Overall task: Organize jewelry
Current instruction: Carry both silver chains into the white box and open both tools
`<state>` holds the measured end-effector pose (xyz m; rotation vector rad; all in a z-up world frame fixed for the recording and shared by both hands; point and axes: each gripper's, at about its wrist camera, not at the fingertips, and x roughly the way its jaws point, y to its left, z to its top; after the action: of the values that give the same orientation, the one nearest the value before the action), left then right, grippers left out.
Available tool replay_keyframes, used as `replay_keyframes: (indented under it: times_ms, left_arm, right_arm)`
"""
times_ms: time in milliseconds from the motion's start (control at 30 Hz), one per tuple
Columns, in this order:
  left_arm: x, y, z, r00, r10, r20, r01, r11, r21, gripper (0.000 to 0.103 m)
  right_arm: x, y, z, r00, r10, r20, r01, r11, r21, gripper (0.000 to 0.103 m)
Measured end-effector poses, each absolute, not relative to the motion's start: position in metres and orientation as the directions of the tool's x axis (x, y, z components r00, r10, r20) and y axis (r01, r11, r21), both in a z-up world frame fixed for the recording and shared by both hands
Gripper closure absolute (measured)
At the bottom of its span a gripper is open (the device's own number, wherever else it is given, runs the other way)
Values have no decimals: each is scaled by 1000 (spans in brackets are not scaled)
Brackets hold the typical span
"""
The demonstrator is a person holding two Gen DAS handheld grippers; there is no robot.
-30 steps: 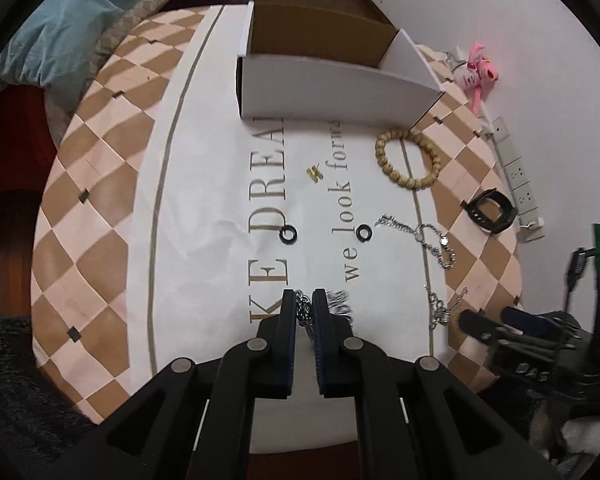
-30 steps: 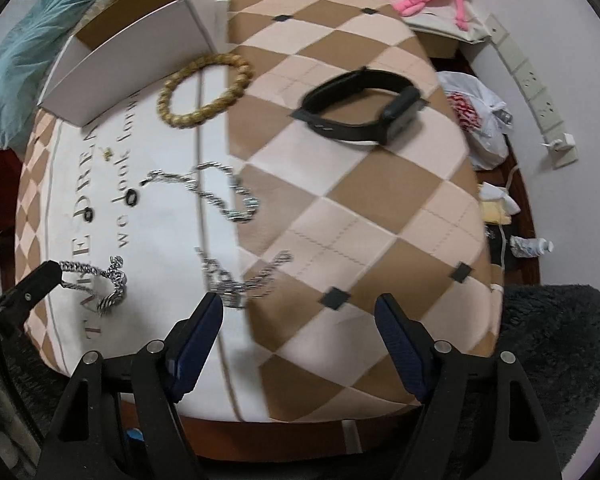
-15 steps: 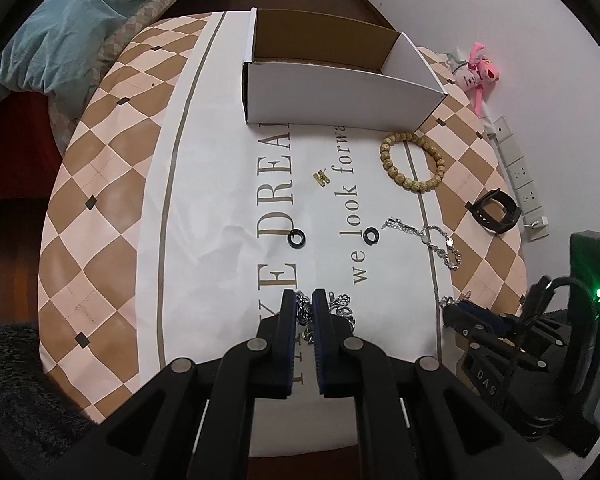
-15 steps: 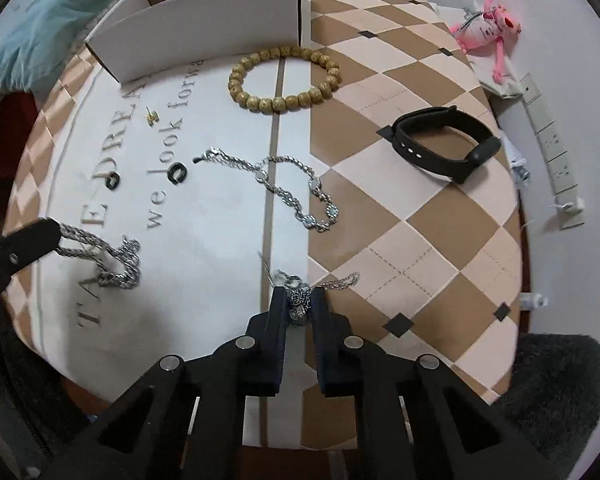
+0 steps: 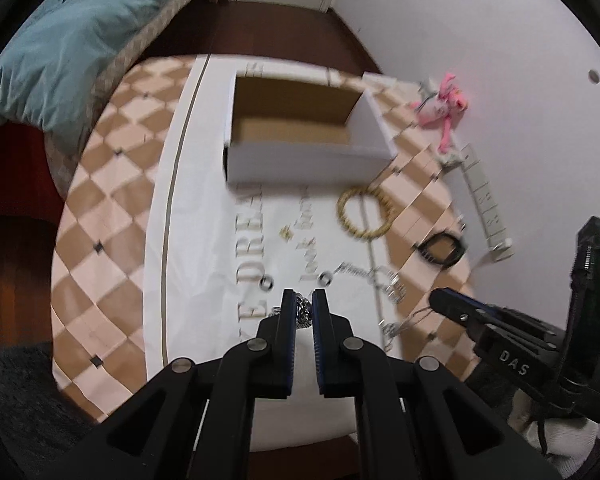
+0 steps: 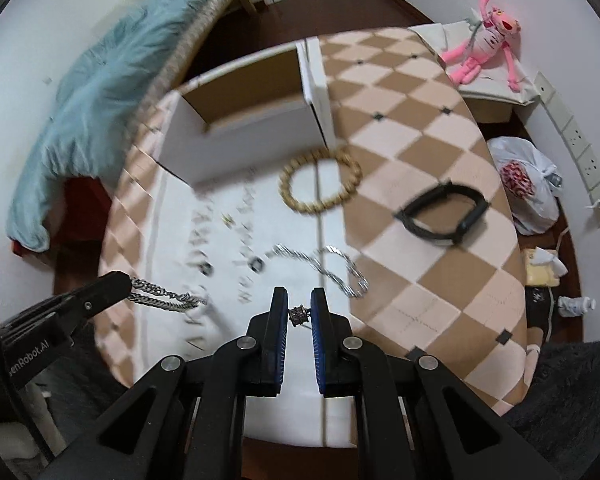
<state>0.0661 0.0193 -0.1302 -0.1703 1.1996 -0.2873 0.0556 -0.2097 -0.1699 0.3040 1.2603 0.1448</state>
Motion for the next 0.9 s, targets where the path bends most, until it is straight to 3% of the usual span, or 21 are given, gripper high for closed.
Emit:
replay_keyframes:
  times_ms: [333,500,667,900]
  left_arm:
    - [128,18,-59,410,-426,-807,177,905,-388,98]
    - [177,23,-42,449,-417,-790,184,909,-374,98]
    - [223,28,-58,417,-409,-812,169,913,-372,98]
    - [267,26,-112,313,-387,-867,135,922,-363,98]
  right_arm:
    - [124,-203,-82,403,417,-815,-37,897,441,91]
    - [177,-191,-52,443,410,-797,-94,906,413,91]
    - [232,-178,-63,413,384,-826,-115,922,371,91]
    - [289,-166,-124,302,325,-896,-107,946,307,91]
